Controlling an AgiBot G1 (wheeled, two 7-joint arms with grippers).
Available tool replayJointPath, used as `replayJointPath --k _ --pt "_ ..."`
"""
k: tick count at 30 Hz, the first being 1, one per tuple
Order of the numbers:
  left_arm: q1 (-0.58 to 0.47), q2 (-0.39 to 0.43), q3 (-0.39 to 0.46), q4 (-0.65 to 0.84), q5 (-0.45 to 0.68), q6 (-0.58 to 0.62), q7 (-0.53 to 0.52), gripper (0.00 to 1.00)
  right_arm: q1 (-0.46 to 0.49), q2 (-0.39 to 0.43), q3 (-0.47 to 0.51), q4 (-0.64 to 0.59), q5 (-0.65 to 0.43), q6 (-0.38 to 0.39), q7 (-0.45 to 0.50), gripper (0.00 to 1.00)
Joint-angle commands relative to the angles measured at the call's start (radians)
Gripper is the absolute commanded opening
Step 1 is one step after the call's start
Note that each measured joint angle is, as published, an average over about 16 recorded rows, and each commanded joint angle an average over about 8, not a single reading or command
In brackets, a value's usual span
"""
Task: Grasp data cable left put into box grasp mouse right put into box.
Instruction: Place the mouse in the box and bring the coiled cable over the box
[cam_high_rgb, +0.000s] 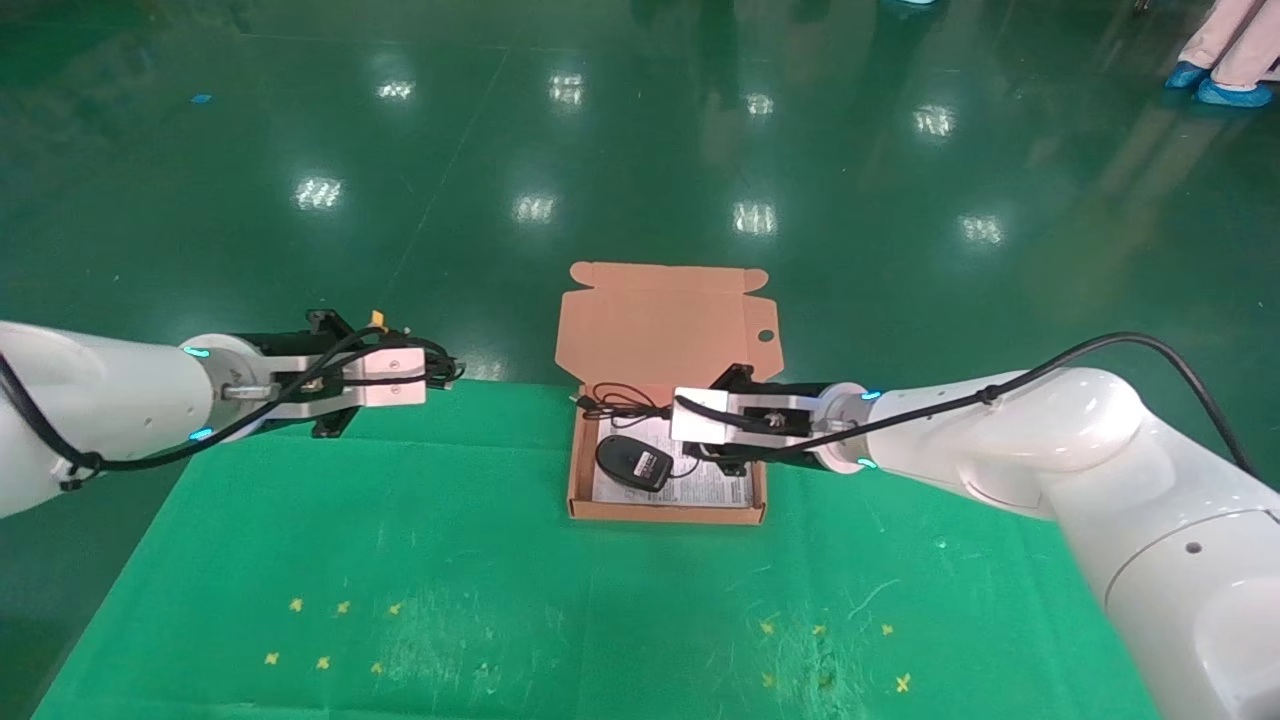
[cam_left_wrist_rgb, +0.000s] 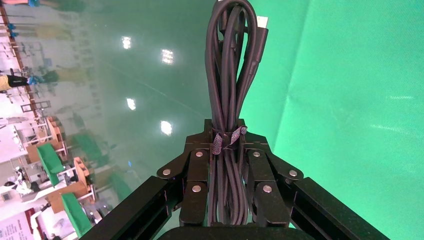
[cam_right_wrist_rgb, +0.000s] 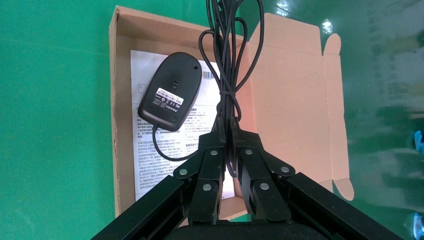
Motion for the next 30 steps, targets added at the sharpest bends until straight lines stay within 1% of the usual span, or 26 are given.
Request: replayJointPath --k 1,2,3,12,21,30 --pt "0.0 0.0 0.0 0.0 0.0 0.0 0.0 0.0 -0.004 0.0 -0.018 0.008 0.005 0.004 0.01 0.8" --pt "0.0 0.0 0.0 0.0 0.0 0.0 0.0 0.0 -0.005 0.0 -0.021 0.009 0.006 0.005 0.013 0.93" --pt "0.0 0.0 0.0 0.0 0.0 0.0 0.0 0.0 -0.005 0.0 -0.024 0.01 0.007 0.006 0.014 1.0" --pt "0.0 0.004 0.0 0.006 -0.001 -0.005 0.002 0.0 -0.009 0.014 -0.024 0.028 0.014 -0.001 0.014 1.0" --pt "0.015 0.025 0.007 0.011 -0.016 -0.037 0.017 0.0 -0.016 0.046 -0.024 0.073 0.035 -0.018 0.037 1.0" --pt "0.033 0.083 0.019 0.045 -0.025 -0.118 0.044 0.0 -0.006 0.126 -0.006 0.143 0.054 -0.038 0.067 1.0"
